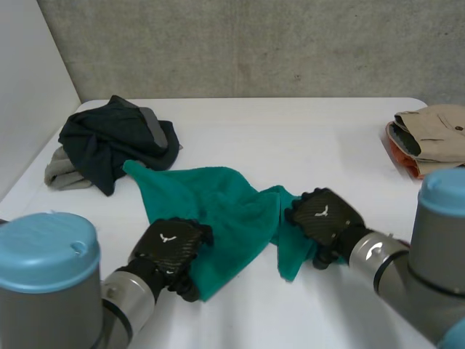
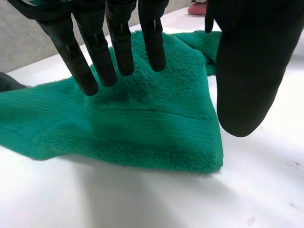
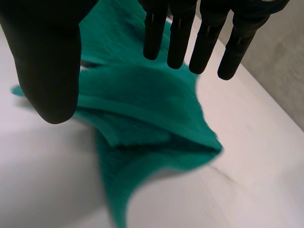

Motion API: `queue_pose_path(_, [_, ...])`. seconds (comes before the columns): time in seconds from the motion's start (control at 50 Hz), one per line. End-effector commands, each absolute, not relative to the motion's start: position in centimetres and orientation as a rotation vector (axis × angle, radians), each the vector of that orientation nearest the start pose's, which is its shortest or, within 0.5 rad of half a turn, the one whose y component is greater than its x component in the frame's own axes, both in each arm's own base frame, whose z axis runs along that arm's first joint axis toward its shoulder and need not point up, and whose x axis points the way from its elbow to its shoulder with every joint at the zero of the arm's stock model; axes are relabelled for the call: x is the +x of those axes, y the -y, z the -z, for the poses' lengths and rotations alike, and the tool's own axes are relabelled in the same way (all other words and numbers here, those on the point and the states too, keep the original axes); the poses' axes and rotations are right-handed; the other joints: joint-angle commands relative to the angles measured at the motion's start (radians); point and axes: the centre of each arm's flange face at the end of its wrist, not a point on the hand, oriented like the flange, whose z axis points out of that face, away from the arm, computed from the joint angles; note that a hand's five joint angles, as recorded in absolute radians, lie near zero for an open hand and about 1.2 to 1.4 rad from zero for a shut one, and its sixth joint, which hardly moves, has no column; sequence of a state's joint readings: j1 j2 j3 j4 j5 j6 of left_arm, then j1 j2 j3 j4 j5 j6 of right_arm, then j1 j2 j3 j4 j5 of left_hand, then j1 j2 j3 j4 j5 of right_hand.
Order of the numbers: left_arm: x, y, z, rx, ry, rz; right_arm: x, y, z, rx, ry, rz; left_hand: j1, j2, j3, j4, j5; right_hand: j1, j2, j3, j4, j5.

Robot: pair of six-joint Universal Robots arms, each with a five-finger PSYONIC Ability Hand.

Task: Fold the laundry.

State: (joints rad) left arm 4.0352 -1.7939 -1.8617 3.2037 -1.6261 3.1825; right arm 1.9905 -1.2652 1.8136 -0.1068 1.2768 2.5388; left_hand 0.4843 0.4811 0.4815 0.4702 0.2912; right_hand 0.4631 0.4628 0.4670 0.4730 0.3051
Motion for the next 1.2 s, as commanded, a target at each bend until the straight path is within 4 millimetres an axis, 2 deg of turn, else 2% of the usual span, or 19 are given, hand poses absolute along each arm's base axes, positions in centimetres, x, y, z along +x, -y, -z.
queue_pose_path(0.02, [-29.0, 15.5, -13.9, 0.986, -2.756, 1.748, 27.2, 19.2, -14.8, -1.469, -1.951, 1.643, 0.032, 0.035, 0.034, 0.046, 0.050, 0.080, 0.080, 0.076, 0.070, 0.063])
queue_pose_path(0.22, [-29.8, 16.4, -12.0, 0.965, -2.745, 1.691, 27.6, 19.3, -13.3, -1.557, -1.931, 1.632, 0.032, 0.035, 0.034, 0.046, 0.050, 0.118, 0.118, 0.114, 0.108, 0.101])
queue_pose_path(0.36, [-30.4, 17.1, -11.6, 0.957, -2.728, 1.736, 28.0, 20.7, -12.1, -1.584, -1.909, 1.707, 0.078, 0.082, 0.081, 0.093, 0.097, 0.514, 0.514, 0.510, 0.504, 0.497])
queue_pose_path(0.42, [-30.5, 17.2, -11.1, 0.968, -2.723, 1.718, 27.9, 21.0, -12.1, -1.577, -1.908, 1.724, 0.248, 0.251, 0.251, 0.262, 0.267, 0.728, 0.728, 0.724, 0.718, 0.711])
queue_pose_path(0.44, [-30.5, 17.2, -11.1, 0.971, -2.713, 1.726, 27.9, 21.2, -12.3, -1.571, -1.902, 1.742, 0.409, 0.412, 0.411, 0.423, 0.427, 0.931, 0.931, 0.927, 0.921, 0.915])
queue_pose_path(0.5, [-30.5, 17.6, -11.4, 0.952, -2.682, 1.762, 28.0, 21.7, -12.8, -1.541, -1.895, 1.780, 0.791, 0.794, 0.793, 0.805, 0.809, 0.933, 0.933, 0.929, 0.923, 0.917])
queue_pose_path(0.52, [-30.5, 18.0, -11.9, 0.920, -2.647, 1.808, 28.0, 21.7, -12.9, -1.537, -1.893, 1.791, 0.911, 0.914, 0.914, 0.925, 0.929, 0.933, 0.933, 0.929, 0.923, 0.917])
queue_pose_path(0.58, [-30.4, 18.8, -13.9, 0.833, -2.559, 1.935, 27.7, 22.4, -15.0, -1.508, -1.887, 1.887, 0.912, 0.915, 0.915, 0.926, 0.931, 0.933, 0.933, 0.929, 0.923, 0.917])
queue_pose_path(0.64, [-29.9, 19.5, -18.0, 0.721, -2.432, 2.110, 27.2, 23.0, -17.6, -1.464, -1.874, 2.006, 0.912, 0.915, 0.915, 0.926, 0.931, 0.933, 0.933, 0.929, 0.923, 0.917])
queue_pose_path(0.72, [-28.5, 20.5, -23.3, 0.636, -2.249, 2.277, 24.8, 25.0, -22.7, -1.350, -1.948, 2.208, 0.912, 0.915, 0.915, 0.926, 0.931, 0.933, 0.933, 0.929, 0.923, 0.917])
queue_pose_path(0.74, [-27.8, 20.8, -25.6, 0.606, -2.163, 2.337, 24.3, 25.3, -23.5, -1.333, -1.962, 2.225, 0.912, 0.915, 0.915, 0.926, 0.931, 0.933, 0.933, 0.929, 0.923, 0.917])
queue_pose_path(0.82, [-26.0, 21.2, -29.1, 0.608, -1.995, 2.377, 22.8, 25.6, -26.3, -1.315, -2.059, 2.199, 0.912, 0.915, 0.915, 0.926, 0.931, 0.933, 0.933, 0.929, 0.923, 0.917])
queue_pose_path(0.86, [-25.8, 21.2, -29.3, 0.666, -1.967, 2.357, 22.3, 25.3, -26.6, -1.323, -2.128, 2.121, 0.912, 0.915, 0.915, 0.926, 0.931, 0.933, 0.933, 0.929, 0.923, 0.917])
queue_pose_path(0.88, [-25.7, 21.2, -29.1, 0.730, -1.966, 2.331, 22.0, 24.8, -26.6, -1.315, -2.186, 2.034, 0.912, 0.915, 0.915, 0.926, 0.931, 0.786, 0.786, 0.782, 0.776, 0.769])
queue_pose_path(0.9, [-25.7, 21.2, -28.8, 0.767, -1.970, 2.316, 21.9, 24.4, -26.5, -1.319, -2.209, 1.987, 0.912, 0.915, 0.915, 0.926, 0.931, 0.665, 0.666, 0.661, 0.655, 0.649])
queue_pose_path(0.92, [-25.8, 21.2, -28.7, 0.788, -1.976, 2.309, 21.9, 23.6, -25.6, -1.299, -2.269, 1.865, 0.912, 0.915, 0.915, 0.926, 0.931, 0.385, 0.385, 0.381, 0.375, 0.369])
queue_pose_path(0.98, [-25.7, 20.8, -27.6, 0.856, -2.031, 2.266, 22.1, 22.8, -24.3, -1.142, -2.315, 1.762, 0.912, 0.915, 0.915, 0.926, 0.931, 0.079, 0.079, 0.075, 0.069, 0.062])
queue_pose_path(1.1, [-26.0, 20.8, -26.4, 0.878, -2.071, 2.232, 24.6, 21.6, -20.3, -0.738, -2.309, 1.531, 0.912, 0.915, 0.915, 0.926, 0.931, -0.163, -0.163, -0.167, -0.173, -0.180])
queue_pose_path(1.2, [-26.0, 20.9, -26.4, 0.871, -2.077, 2.234, 25.7, 22.7, -17.1, -0.526, -2.361, 1.392, 0.912, 0.915, 0.915, 0.926, 0.931, -0.164, -0.163, -0.168, -0.174, -0.180])
